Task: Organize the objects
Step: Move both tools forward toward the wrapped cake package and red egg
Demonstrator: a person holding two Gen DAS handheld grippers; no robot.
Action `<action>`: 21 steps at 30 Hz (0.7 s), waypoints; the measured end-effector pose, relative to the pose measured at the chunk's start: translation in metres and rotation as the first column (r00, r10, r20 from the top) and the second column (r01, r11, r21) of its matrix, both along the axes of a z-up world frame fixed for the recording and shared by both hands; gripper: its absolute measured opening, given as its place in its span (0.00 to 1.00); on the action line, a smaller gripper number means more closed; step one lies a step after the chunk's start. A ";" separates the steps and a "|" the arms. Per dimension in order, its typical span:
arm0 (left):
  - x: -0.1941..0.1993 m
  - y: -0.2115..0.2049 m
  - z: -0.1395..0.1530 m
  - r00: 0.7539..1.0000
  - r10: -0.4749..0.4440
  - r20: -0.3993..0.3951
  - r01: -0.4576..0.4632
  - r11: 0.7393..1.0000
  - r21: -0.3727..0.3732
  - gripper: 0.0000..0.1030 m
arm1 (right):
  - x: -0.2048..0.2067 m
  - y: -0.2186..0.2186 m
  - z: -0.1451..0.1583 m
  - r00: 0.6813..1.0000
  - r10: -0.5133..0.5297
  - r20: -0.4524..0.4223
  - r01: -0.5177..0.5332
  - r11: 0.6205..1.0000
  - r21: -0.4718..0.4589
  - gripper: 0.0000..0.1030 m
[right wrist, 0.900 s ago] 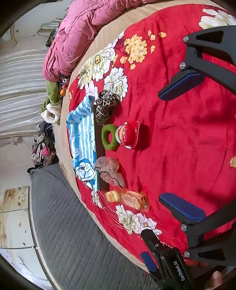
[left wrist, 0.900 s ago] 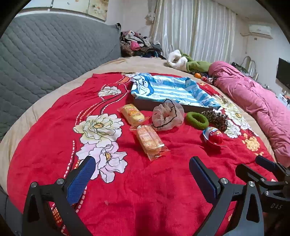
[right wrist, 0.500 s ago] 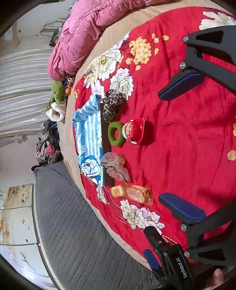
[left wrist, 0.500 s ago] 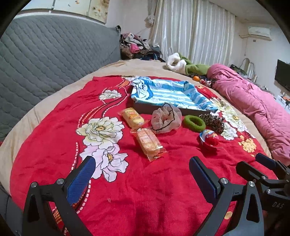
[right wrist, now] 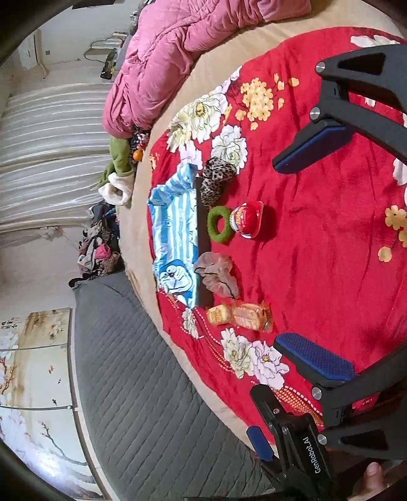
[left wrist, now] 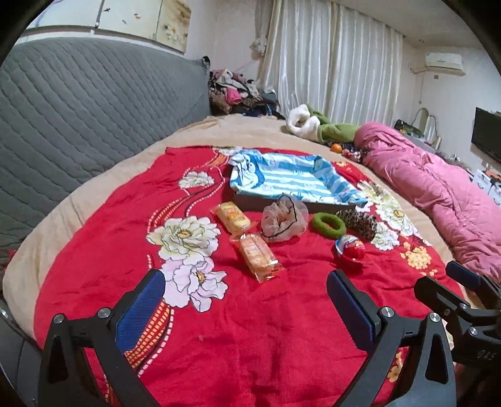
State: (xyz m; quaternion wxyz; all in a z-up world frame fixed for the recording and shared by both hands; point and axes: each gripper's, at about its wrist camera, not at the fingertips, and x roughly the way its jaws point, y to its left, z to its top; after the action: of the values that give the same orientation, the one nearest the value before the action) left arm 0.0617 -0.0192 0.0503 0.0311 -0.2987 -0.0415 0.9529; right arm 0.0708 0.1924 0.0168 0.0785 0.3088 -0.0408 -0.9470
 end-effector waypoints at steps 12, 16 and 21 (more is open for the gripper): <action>0.027 -0.007 0.027 0.999 0.010 -0.045 -0.010 1.000 0.010 1.00 | 0.028 -0.005 0.026 0.999 0.019 -0.044 -0.020 1.000 -0.004 1.00; 0.035 -0.009 0.035 0.999 0.015 -0.050 -0.014 1.000 0.017 1.00 | 0.038 -0.008 0.034 0.998 0.028 -0.061 -0.029 1.000 -0.002 1.00; 0.039 -0.013 0.036 0.999 0.023 -0.037 -0.022 0.999 0.041 1.00 | 0.048 -0.011 0.043 0.997 0.031 -0.076 -0.031 1.000 0.000 1.00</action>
State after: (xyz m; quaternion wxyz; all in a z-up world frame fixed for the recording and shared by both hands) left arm 0.1010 -0.0318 0.0861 0.0272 -0.2798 -0.0638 0.9575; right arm 0.1193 0.1816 0.0600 0.0949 0.2733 -0.0337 -0.9566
